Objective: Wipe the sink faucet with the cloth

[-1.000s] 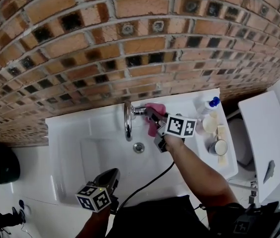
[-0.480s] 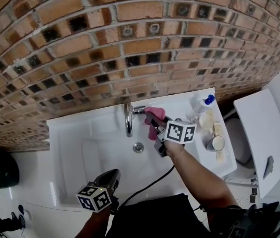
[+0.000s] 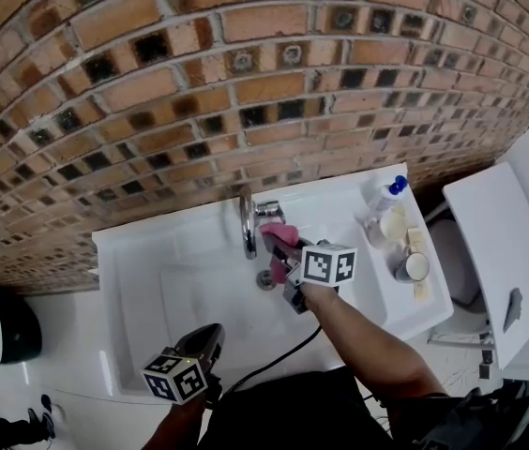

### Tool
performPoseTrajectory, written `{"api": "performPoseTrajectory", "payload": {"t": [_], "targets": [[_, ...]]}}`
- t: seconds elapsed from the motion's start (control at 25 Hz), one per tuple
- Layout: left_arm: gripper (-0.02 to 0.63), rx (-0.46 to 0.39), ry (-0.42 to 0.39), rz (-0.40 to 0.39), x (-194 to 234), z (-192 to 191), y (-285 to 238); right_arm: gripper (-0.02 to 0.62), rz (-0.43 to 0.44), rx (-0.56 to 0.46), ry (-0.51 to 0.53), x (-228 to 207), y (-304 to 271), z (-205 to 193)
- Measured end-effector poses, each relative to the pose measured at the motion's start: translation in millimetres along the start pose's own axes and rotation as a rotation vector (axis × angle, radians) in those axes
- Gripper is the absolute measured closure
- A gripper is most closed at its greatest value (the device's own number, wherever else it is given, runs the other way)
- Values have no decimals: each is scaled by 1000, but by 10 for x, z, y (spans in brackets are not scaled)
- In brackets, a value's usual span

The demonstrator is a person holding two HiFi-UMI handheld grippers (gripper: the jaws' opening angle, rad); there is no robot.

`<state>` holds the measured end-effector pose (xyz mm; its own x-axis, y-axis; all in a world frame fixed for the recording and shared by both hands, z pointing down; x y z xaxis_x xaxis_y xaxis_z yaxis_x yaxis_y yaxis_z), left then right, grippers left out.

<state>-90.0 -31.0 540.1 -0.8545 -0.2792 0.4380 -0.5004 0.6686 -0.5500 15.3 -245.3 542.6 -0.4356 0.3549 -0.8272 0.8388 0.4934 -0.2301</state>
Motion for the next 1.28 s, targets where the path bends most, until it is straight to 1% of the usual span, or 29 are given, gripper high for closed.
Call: {"api": "performPoseTrajectory", "payload": {"t": [0.08,0.16,0.36,0.48,0.72,0.88,0.96,1.16,1.28], "targets": [[603,6,2,15,61,-3,50,532,-12,9,-31,-76,-113,-95],[602,7,6,31,124,1,94,532,-35,-8,-75,-194,-211,-112],[603,11,26,69,252,-10,174,532,-114,-91,-197,-541,-397,-33],[602,19,34,85,299,-32,192,532,-131,-143,-290,-712,-454,3],[602,31,60,122,465,-60,257,532,-86,-215,-406,-748,-458,57],[602,42,66,113,465,-85,228,532,-53,-271,-536,-705,-431,82],[601,46,69,107,455,-102,219,532,-38,-295,-578,-659,-411,116],[601,43,70,102,488,-94,212,532,21,-348,-591,-554,-396,287],[602,40,71,96,490,-97,217,532,18,-345,-573,-556,-393,280]]}}
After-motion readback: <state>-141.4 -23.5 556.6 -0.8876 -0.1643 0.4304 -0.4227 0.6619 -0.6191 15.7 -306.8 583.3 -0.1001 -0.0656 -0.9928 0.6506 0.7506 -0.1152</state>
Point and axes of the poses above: the fingertips, and each gripper's own axes: y backward along the fingers, x to its left, z out of its top, the point moved 1 cm from there along y, backward along the fingers, and after that the axes turned 9 degrees about -y, right-handed, at the moved point
